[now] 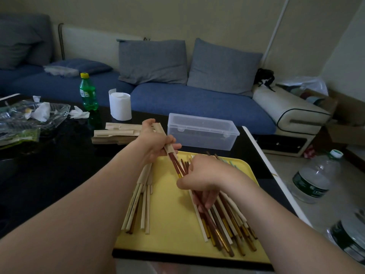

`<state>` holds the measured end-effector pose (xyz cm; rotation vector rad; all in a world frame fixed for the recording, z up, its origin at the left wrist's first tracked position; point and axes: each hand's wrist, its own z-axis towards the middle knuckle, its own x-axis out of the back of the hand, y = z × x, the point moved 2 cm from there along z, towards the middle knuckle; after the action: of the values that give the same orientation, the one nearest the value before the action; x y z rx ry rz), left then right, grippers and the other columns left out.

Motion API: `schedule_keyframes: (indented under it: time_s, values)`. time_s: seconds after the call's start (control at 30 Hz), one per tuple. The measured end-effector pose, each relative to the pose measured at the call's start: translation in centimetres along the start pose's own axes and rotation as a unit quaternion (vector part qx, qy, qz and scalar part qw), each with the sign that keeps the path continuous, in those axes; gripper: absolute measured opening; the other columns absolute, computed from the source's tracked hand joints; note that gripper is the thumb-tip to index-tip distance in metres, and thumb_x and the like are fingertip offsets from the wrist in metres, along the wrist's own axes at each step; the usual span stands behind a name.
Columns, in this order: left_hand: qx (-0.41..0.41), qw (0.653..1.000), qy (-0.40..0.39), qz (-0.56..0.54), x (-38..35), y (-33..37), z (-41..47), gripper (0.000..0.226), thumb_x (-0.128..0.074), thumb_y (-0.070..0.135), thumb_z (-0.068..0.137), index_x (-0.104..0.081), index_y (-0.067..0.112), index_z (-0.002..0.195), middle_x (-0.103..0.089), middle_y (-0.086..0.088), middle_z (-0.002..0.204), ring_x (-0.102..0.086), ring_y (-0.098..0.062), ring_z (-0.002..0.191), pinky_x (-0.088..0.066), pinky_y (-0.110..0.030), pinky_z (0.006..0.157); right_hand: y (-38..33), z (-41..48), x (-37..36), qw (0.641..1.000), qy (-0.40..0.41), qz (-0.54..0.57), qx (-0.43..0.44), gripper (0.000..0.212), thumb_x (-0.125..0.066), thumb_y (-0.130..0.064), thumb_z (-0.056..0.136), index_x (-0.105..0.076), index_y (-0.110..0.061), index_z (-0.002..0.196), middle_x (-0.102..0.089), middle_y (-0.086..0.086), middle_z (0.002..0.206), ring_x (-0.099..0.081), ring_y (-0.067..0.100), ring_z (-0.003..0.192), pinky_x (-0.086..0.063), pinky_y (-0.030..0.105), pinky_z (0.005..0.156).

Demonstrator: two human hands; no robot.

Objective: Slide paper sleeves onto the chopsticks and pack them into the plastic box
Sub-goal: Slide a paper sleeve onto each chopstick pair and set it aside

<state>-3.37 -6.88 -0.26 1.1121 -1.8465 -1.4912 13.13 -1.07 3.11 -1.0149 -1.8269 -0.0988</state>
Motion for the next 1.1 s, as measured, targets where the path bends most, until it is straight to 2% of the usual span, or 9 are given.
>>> schedule_keyframes:
  time_s: [0.13, 0.27, 0.37, 0.47, 0.53, 0.67, 0.77, 0.9, 1.1]
  values:
    - [0.003, 1.000, -0.005, 0.011, -0.1, 0.0, -0.1, 0.082, -0.064, -0.007, 0.098, -0.024, 0.040, 0.152, -0.068, -0.024, 0.116, -0.080, -0.030, 0.077, -0.066, -0.046, 0.067, 0.3, 0.3, 0.0, 1.000, 0.000, -0.007, 0.003, 0.023, -0.069, -0.024, 0.100, -0.063, -0.004, 0.110, -0.081, 0.017, 0.082, -0.082, 0.029, 0.069, -0.068, 0.038, 0.064]
    - [0.013, 0.999, -0.028, 0.013, -0.1, 0.1, -0.4, 0.079, -0.066, -0.006, 0.097, -0.027, 0.039, 0.150, -0.067, -0.023, 0.119, -0.080, -0.031, 0.080, -0.066, -0.049, 0.069, 0.4, 1.0, 0.3, 0.996, 0.077, 0.027, 0.021, 0.016, -0.069, -0.025, 0.102, -0.070, -0.009, 0.105, -0.079, 0.011, 0.079, -0.079, 0.022, 0.061, -0.068, 0.034, 0.063]
    - [0.009, 0.999, -0.032, 0.009, -0.2, 0.1, -0.5, 0.077, -0.067, -0.004, 0.097, -0.027, 0.038, 0.148, -0.067, -0.023, 0.120, -0.080, -0.031, 0.081, -0.066, -0.051, 0.073, 0.6, 1.7, 0.6, 0.985, 0.130, 0.106, 0.032, 0.009, -0.071, -0.017, 0.100, -0.079, -0.012, 0.102, -0.080, 0.008, 0.084, -0.081, 0.022, 0.070, -0.070, 0.039, 0.071]
    - [0.013, 1.000, -0.021, 0.009, -0.2, 0.0, -0.3, 0.067, -0.064, 0.000, 0.100, -0.029, 0.035, 0.146, -0.071, -0.021, 0.113, -0.080, -0.030, 0.080, -0.066, -0.053, 0.074, 0.7, 1.8, 0.6, 0.973, 0.149, 0.169, 0.050, 0.013, -0.079, -0.025, 0.098, -0.072, -0.020, 0.108, -0.077, 0.008, 0.102, -0.080, 0.023, 0.084, -0.069, 0.040, 0.079]
    - [0.013, 1.000, -0.011, 0.005, -0.1, 0.0, -0.2, 0.064, -0.063, 0.001, 0.101, -0.030, 0.033, 0.145, -0.072, -0.021, 0.112, -0.080, -0.031, 0.079, -0.066, -0.054, 0.073, 0.8, 1.7, 0.6, 0.971, 0.121, 0.203, 0.039, 0.024, -0.079, -0.024, 0.099, -0.065, -0.021, 0.118, -0.078, 0.011, 0.107, -0.081, 0.026, 0.088, -0.069, 0.042, 0.079]
    - [-0.003, 1.000, 0.015, -0.013, 0.2, 0.1, 0.0, 0.063, -0.062, -0.001, 0.101, -0.030, 0.035, 0.140, -0.067, -0.022, 0.117, -0.080, -0.030, 0.078, -0.066, -0.052, 0.069, 0.6, 0.6, 0.7, 0.970, 0.020, 0.242, 0.012, 0.006, -0.059, -0.003, 0.108, -0.060, -0.008, 0.111, -0.081, 0.024, 0.105, -0.082, 0.037, 0.094, -0.069, 0.044, 0.077]
    - [-0.006, 1.000, 0.008, -0.007, 0.1, 0.1, -0.1, 0.060, -0.063, -0.002, 0.101, -0.033, 0.032, 0.140, -0.069, -0.022, 0.115, -0.080, -0.029, 0.078, -0.066, -0.052, 0.070, 0.6, 0.3, 0.7, 0.964, 0.011, 0.266, 0.028, 0.014, -0.059, 0.001, 0.108, -0.054, -0.011, 0.115, -0.081, 0.024, 0.104, -0.082, 0.036, 0.094, -0.068, 0.044, 0.076]
    - [-0.008, 1.000, -0.025, 0.011, 0.1, 0.1, -0.5, 0.059, -0.065, -0.002, 0.099, -0.035, 0.028, 0.140, -0.071, -0.023, 0.111, -0.080, -0.031, 0.081, -0.066, -0.055, 0.075, 0.7, 1.1, 0.0, 0.944, 0.040, 0.325, 0.036, 0.060, -0.066, 0.000, 0.105, -0.039, -0.012, 0.157, -0.082, 0.020, 0.094, -0.083, 0.031, 0.082, -0.069, 0.042, 0.068]
    - [0.006, 0.997, -0.056, 0.046, 0.5, 0.1, -0.9, 0.058, -0.070, -0.002, 0.096, -0.041, 0.025, 0.138, -0.070, -0.022, 0.113, -0.080, -0.031, 0.083, -0.065, -0.053, 0.079, 0.4, 1.8, -0.5, 0.912, 0.062, 0.403, 0.036, 0.062, -0.072, 0.000, 0.101, -0.043, -0.009, 0.155, -0.082, 0.019, 0.092, -0.083, 0.027, 0.077, -0.068, 0.039, 0.064]
